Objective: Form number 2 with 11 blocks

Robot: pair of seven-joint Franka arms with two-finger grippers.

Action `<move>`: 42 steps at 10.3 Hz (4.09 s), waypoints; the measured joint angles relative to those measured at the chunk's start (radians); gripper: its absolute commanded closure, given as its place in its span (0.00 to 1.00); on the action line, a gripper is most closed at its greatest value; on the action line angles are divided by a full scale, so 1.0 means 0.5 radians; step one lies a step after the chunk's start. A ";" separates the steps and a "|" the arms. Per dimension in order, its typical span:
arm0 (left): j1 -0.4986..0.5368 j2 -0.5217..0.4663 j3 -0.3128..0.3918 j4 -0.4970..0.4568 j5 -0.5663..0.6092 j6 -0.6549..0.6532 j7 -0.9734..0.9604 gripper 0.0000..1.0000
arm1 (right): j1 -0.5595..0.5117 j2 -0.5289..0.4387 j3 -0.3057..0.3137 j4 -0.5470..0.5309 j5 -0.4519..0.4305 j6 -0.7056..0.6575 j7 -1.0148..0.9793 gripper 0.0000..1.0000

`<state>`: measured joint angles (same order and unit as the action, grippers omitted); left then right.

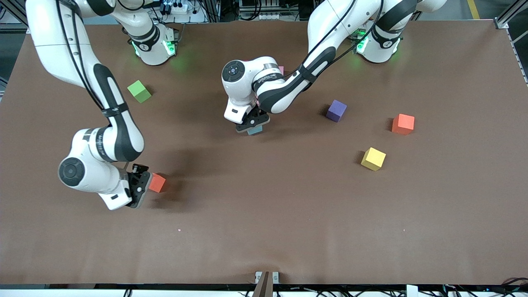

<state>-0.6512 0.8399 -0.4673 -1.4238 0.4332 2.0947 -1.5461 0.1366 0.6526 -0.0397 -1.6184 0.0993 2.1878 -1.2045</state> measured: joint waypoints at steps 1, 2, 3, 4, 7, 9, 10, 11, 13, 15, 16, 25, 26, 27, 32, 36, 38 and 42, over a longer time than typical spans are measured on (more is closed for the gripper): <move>-0.008 0.006 0.000 0.009 0.000 0.000 0.037 0.74 | 0.026 0.017 0.000 -0.023 0.000 0.045 0.002 0.00; -0.014 0.007 0.000 0.013 0.000 0.000 0.061 0.74 | 0.036 0.028 0.000 -0.067 0.000 0.118 0.002 0.00; -0.024 0.008 0.000 0.016 0.000 0.000 0.072 0.74 | 0.036 0.028 0.000 -0.102 0.000 0.152 0.002 0.00; -0.036 0.008 0.000 0.018 0.000 0.000 0.091 0.74 | 0.035 0.028 -0.001 -0.112 0.000 0.159 0.002 0.00; -0.049 0.012 0.001 0.019 0.000 0.001 0.159 0.74 | 0.010 0.028 -0.007 -0.146 0.001 0.157 0.004 0.00; -0.054 0.017 0.001 0.019 0.000 0.003 0.196 0.74 | -0.023 0.016 -0.012 -0.124 0.001 0.061 0.004 0.00; -0.059 0.020 0.001 0.020 0.000 0.008 0.205 0.74 | -0.036 0.008 -0.014 -0.076 0.001 -0.052 0.004 0.00; -0.065 0.025 0.001 0.020 0.000 0.022 0.216 0.74 | -0.043 -0.002 -0.016 -0.034 0.001 -0.149 0.004 0.00; -0.075 0.041 0.001 0.021 0.000 0.049 0.232 0.74 | -0.044 -0.013 -0.018 -0.026 0.001 -0.176 0.004 0.00; -0.079 0.053 0.001 0.024 0.000 0.060 0.241 0.74 | -0.044 -0.005 -0.015 -0.090 0.001 -0.052 0.001 0.00; -0.080 0.056 0.001 0.024 0.000 0.068 0.268 0.74 | -0.043 0.003 -0.013 -0.118 0.001 0.015 0.000 0.00; -0.113 0.075 0.003 0.024 0.000 0.085 0.345 0.69 | -0.038 0.030 -0.010 -0.214 0.001 0.267 -0.001 1.00; -0.114 0.077 0.003 0.024 0.000 0.085 0.352 0.68 | -0.038 0.030 -0.010 -0.214 0.001 0.270 -0.001 1.00; -0.118 0.078 0.003 0.024 0.000 0.085 0.358 0.68 | -0.039 0.030 -0.011 -0.214 0.001 0.271 -0.001 1.00; -0.129 0.079 0.003 0.024 0.000 0.085 0.460 0.67 | -0.034 0.013 -0.007 -0.068 0.002 0.041 0.082 1.00; -0.155 0.079 0.003 0.024 0.000 0.085 0.511 0.65 | -0.028 0.000 0.045 0.114 0.003 -0.217 0.409 1.00; -0.162 0.079 0.004 0.024 0.000 0.085 0.528 0.64 | -0.026 0.000 0.073 0.117 0.003 -0.225 0.544 1.00; -0.162 0.079 0.011 0.024 0.000 0.085 0.537 0.61 | -0.038 -0.040 0.071 0.125 0.157 -0.295 0.792 1.00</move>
<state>-0.7323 0.8797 -0.4620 -1.4118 0.4332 2.1373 -1.2774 0.1177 0.6325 -0.0043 -1.5559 0.1779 2.0405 -0.8087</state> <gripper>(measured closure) 0.449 0.405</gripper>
